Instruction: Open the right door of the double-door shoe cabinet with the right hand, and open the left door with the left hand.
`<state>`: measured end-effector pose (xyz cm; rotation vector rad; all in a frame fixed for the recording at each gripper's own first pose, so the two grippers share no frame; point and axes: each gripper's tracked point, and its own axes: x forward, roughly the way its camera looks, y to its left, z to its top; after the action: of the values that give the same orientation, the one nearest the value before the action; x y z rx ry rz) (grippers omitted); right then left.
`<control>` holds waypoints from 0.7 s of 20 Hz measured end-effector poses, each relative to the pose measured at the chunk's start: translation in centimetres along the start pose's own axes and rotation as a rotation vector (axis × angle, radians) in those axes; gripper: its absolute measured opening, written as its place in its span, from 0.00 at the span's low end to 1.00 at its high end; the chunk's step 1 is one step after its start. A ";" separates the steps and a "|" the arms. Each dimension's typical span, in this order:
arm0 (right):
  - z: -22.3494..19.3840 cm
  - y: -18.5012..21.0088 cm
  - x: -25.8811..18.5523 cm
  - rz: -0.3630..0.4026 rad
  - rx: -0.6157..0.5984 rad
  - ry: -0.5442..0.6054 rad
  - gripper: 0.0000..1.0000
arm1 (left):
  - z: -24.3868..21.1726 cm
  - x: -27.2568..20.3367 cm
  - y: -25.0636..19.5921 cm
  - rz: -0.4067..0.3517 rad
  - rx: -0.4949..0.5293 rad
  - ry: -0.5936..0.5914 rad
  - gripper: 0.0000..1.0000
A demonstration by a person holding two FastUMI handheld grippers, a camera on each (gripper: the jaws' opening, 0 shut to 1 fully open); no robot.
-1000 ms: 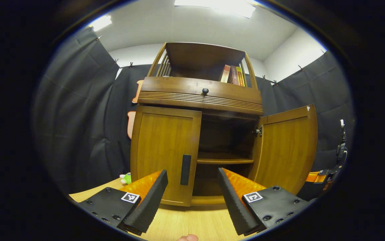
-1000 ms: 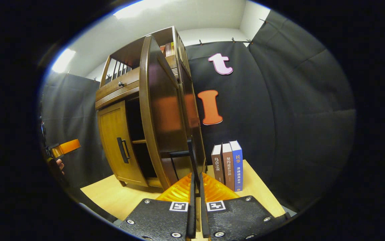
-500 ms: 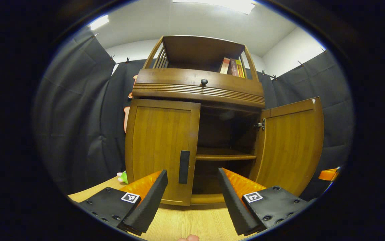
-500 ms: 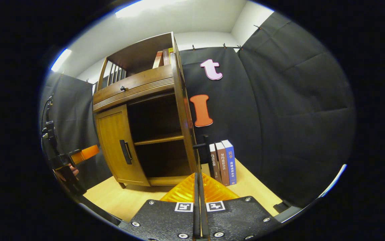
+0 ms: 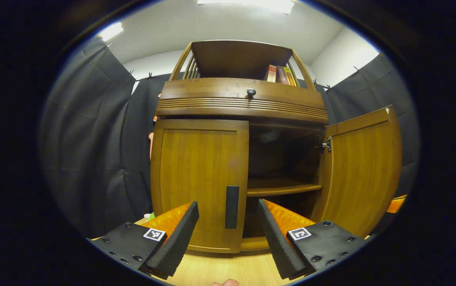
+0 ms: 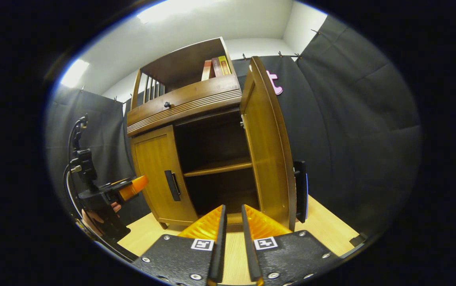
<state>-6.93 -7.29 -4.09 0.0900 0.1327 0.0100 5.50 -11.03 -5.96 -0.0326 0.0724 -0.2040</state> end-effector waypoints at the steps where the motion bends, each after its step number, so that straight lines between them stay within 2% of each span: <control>1: -0.2 0.2 0.0 0.002 -0.018 0.009 0.43 | -0.3 0.5 0.1 0.003 -0.011 0.002 0.96; 4: -1.4 0.3 0.0 -0.011 -0.110 0.039 0.70 | -1.0 1.6 0.3 0.008 -0.026 0.012 0.94; 6: -1.9 0.6 -0.1 -0.003 -0.131 0.042 0.70 | -1.8 2.7 0.2 0.001 -0.033 0.023 0.94; 8: -2.0 2.1 0.0 0.046 -0.098 0.048 0.69 | -2.7 4.6 0.3 -0.001 -0.013 0.039 0.99; 9: -2.0 2.8 -0.1 0.072 -0.077 0.054 0.69 | -3.1 5.7 0.2 -0.002 0.001 0.047 0.98; 14: -1.9 3.1 -0.3 0.078 -0.075 0.061 0.70 | -6.8 12.0 0.0 -0.030 0.029 0.091 0.94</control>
<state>-7.52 -4.04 -5.66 0.0194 0.1896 0.0954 16.69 -13.65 -13.52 0.0048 0.1597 -0.2360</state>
